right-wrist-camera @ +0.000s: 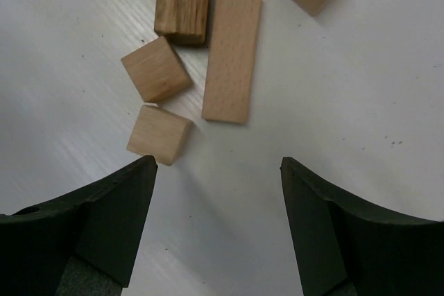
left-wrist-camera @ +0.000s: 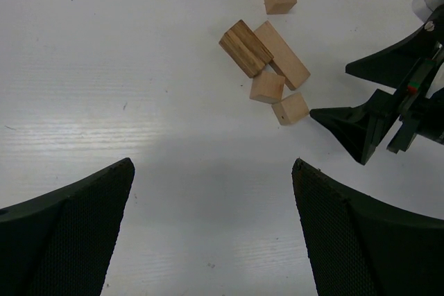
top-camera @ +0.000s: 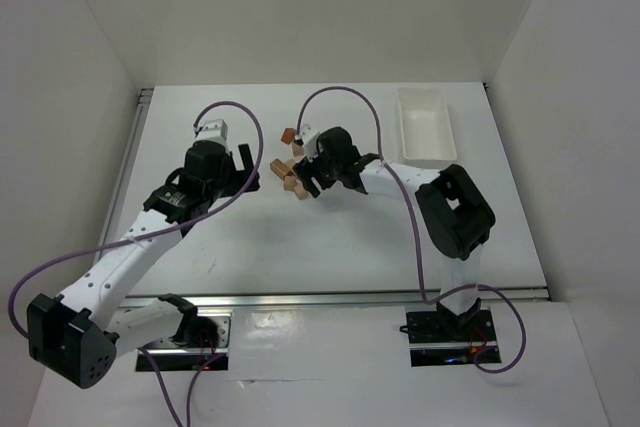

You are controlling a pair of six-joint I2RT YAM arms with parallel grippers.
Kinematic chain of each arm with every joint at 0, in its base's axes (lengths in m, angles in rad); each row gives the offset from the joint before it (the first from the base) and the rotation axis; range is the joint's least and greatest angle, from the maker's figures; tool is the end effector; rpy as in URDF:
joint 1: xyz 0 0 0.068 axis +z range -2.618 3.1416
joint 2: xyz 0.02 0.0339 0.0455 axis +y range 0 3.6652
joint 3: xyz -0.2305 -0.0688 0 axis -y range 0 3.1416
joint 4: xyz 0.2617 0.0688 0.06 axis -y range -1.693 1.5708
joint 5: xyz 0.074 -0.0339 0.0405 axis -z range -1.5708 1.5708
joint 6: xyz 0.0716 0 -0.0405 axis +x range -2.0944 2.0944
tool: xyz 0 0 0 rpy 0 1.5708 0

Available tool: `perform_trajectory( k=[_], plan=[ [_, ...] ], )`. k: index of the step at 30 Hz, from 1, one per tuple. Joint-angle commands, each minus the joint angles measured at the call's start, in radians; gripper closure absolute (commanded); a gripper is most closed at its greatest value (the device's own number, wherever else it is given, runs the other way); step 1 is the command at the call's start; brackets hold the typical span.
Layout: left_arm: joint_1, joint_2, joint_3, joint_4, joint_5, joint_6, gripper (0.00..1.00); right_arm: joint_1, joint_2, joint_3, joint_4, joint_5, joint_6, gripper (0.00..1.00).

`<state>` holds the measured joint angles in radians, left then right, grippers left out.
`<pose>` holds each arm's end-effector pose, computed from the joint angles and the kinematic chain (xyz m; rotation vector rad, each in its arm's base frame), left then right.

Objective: Build the wood block tower

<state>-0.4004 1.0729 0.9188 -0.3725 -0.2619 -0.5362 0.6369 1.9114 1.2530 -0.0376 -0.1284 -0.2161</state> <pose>0.2849 -0.1004 0.2632 -0.2991 2.0698 -0.2965 0.3579 0.2762 0.1251 -1.0081 2.0524 0.3669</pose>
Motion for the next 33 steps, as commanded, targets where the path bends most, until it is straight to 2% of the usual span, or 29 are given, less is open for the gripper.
perform_trajectory(
  k=[1,4,5,7,8,13,24,29,31,32,33],
  plan=[
    [-0.011,0.03,-0.02,0.069,0.047,-0.036,0.0,0.03,-0.061,-0.026,0.001,-0.013,0.092,0.2],
    [-0.011,0.059,0.003,0.069,0.047,-0.036,0.0,0.095,-0.061,-0.038,0.011,0.081,0.116,0.22],
    [-0.02,0.071,0.003,0.069,0.038,-0.036,0.0,0.136,-0.039,-0.038,0.024,0.151,0.135,0.28],
    [-0.02,0.071,0.003,0.069,0.038,-0.036,0.0,0.158,-0.029,-0.038,0.034,0.162,0.148,0.28],
    [-0.02,0.071,0.003,0.069,0.038,-0.036,0.0,0.158,-0.029,-0.038,0.035,0.145,0.149,0.32],
    [-0.029,0.071,0.003,0.069,0.027,-0.036,0.0,0.158,0.004,-0.018,0.05,0.167,0.184,0.36],
    [-0.029,0.071,0.012,0.069,0.027,-0.027,0.0,0.176,0.051,0.003,0.074,0.248,0.195,0.36],
    [-0.029,0.071,0.012,0.069,0.036,-0.016,0.0,0.176,0.089,0.003,0.125,0.263,0.195,0.52],
    [-0.029,0.082,0.012,0.069,0.036,-0.007,0.0,0.176,0.103,0.017,0.134,0.263,0.195,0.53],
    [-0.029,0.082,0.012,0.069,0.045,-0.007,0.0,0.176,0.103,0.017,0.134,0.244,0.195,0.62],
    [-0.029,0.091,0.012,0.069,0.046,-0.007,0.0,0.176,0.103,0.017,0.134,0.243,0.195,0.65]
  ],
)
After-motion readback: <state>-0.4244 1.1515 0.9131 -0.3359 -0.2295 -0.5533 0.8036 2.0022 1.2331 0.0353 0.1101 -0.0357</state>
